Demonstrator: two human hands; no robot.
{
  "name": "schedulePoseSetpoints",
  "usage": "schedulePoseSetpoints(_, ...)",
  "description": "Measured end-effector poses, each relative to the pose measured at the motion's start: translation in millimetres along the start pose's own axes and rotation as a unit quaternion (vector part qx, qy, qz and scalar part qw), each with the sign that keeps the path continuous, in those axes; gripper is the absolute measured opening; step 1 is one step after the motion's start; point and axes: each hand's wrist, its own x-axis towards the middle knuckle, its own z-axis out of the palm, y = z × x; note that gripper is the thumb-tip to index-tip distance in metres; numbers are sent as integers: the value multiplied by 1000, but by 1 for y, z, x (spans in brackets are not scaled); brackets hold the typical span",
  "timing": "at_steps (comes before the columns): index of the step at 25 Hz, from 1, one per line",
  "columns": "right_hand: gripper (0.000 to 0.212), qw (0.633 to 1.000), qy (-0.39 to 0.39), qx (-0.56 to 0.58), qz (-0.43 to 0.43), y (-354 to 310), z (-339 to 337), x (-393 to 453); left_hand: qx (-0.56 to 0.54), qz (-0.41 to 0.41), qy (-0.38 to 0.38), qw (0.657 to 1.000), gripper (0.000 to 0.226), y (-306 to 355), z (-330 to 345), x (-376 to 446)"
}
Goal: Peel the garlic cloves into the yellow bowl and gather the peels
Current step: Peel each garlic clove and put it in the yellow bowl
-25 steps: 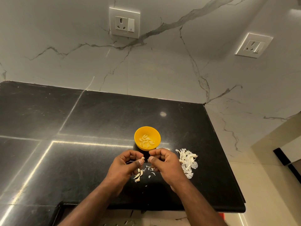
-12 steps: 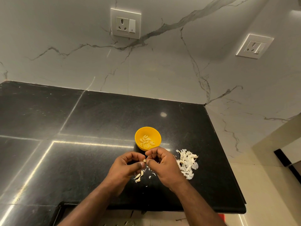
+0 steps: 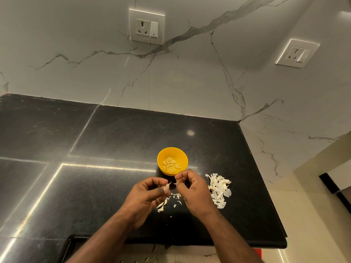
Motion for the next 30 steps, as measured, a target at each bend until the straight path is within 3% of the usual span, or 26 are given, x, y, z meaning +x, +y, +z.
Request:
schedulePoseSetpoints(5, 18, 998, 13, -10, 62, 2, -9, 1, -1, -8, 13, 1000, 22, -1, -3, 2)
schedulePoseSetpoints(10, 7, 998, -7, -32, 46, 3, -8, 0, 26, -3, 18, 999, 28, -2, -1, 2)
schedulePoseSetpoints(14, 24, 996, -54, 47, 45, -2, -3, -3, 30, 3, 21, 999, 35, 1, 0, 1)
schedulePoseSetpoints(18, 39, 997, -71, 38, 24, -3, -1, -3, 1, -12, 11, 1000, 37, 3, -1, 0)
schedulePoseSetpoints(30, 40, 997, -68, 24, 15, -6, 2, -4, -13, -53, -4, 998, 35, 7, -3, -3)
